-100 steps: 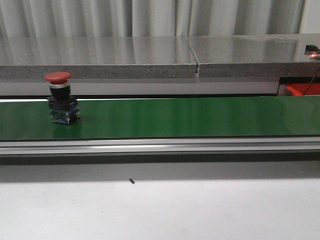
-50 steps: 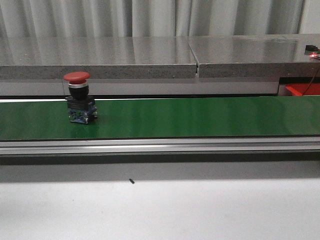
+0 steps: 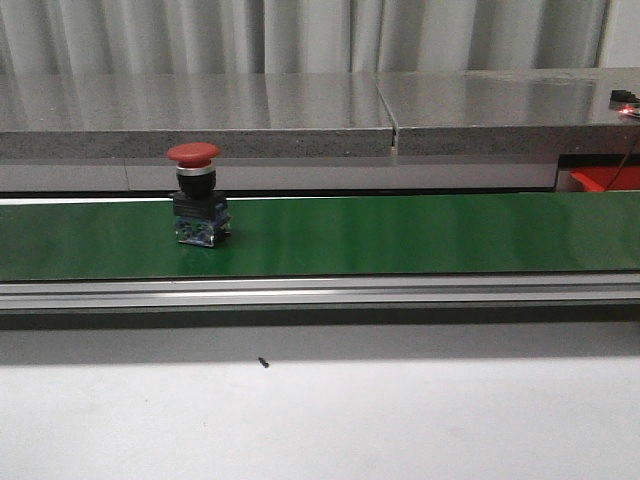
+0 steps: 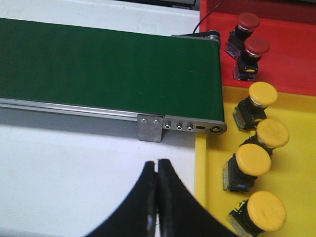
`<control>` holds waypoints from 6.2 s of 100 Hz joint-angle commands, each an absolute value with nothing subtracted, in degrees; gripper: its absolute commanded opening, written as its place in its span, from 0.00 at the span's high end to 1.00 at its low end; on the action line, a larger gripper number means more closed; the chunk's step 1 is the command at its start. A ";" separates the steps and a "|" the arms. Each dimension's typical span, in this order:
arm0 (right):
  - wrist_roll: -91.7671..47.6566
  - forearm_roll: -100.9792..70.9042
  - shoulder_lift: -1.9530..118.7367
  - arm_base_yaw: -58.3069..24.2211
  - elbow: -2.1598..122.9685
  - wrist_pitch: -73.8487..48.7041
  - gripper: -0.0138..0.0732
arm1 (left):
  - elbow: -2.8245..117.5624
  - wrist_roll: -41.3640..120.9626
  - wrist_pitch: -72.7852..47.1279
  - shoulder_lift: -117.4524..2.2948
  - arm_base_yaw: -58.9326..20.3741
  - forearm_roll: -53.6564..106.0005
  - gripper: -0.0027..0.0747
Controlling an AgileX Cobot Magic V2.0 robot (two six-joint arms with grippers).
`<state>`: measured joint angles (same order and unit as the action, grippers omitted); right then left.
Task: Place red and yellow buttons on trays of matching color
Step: 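Lower the second red button onto the belt and open the left gripper, then move the right gripper down over the leading red button on the belt, then grasp the leading red button with the right gripper and lift, then lower the red button onto the red tray and open the right gripper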
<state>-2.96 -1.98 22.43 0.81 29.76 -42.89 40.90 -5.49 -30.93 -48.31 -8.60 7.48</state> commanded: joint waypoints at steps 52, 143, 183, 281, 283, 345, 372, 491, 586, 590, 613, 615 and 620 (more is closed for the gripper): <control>-3.46 -1.95 22.56 0.80 31.10 -39.44 0.95 | 29.18 -8.03 -26.27 -30.20 -9.09 5.91 0.99; -3.46 -2.97 22.76 0.80 31.48 -39.62 0.95 | 29.18 -8.03 -26.28 -30.20 -9.09 5.91 0.99; -2.61 -5.25 39.43 0.80 45.61 -41.03 0.95 | 29.18 -8.03 -26.28 -30.20 -9.09 5.91 0.99; -2.61 -9.31 76.67 -19.30 69.28 -46.85 0.15 | 29.18 -8.03 -26.28 -30.20 -9.09 5.91 0.99; -2.61 -9.43 77.17 -19.57 69.96 -47.23 0.15 | 29.18 -8.03 -26.28 -30.20 -9.09 5.91 0.99; -8.10 -9.56 93.40 -21.36 77.59 -38.94 0.24 | 29.18 -8.03 -26.28 -30.20 -9.09 5.91 0.99; -8.10 -9.56 96.53 -21.36 77.82 -36.53 0.59 | 29.18 -8.03 -26.28 -30.20 -9.09 5.91 0.99; -6.89 -9.12 83.39 17.27 77.82 -28.88 0.68 | 29.18 -8.03 -26.20 -30.20 -9.09 5.91 0.99; -6.94 -12.61 113.04 28.41 93.14 -21.85 0.68 | 29.18 -8.03 -26.20 -30.20 -9.09 5.91 0.99; -6.94 -12.61 113.73 28.41 93.14 -21.23 0.68 | 29.18 -8.03 -26.20 -30.20 -9.09 5.91 0.99; -6.94 -12.61 115.68 28.41 93.14 -20.60 0.66 | 29.18 -8.03 -26.20 -30.20 -9.09 5.91 0.99; -7.03 -12.56 115.68 28.41 93.14 -20.53 0.64 | 29.18 -8.03 -26.20 -30.20 -9.09 5.91 0.99; -7.95 -12.30 115.68 28.41 93.14 -20.26 0.59 | 29.18 -8.03 -26.20 -30.20 -9.09 5.91 0.99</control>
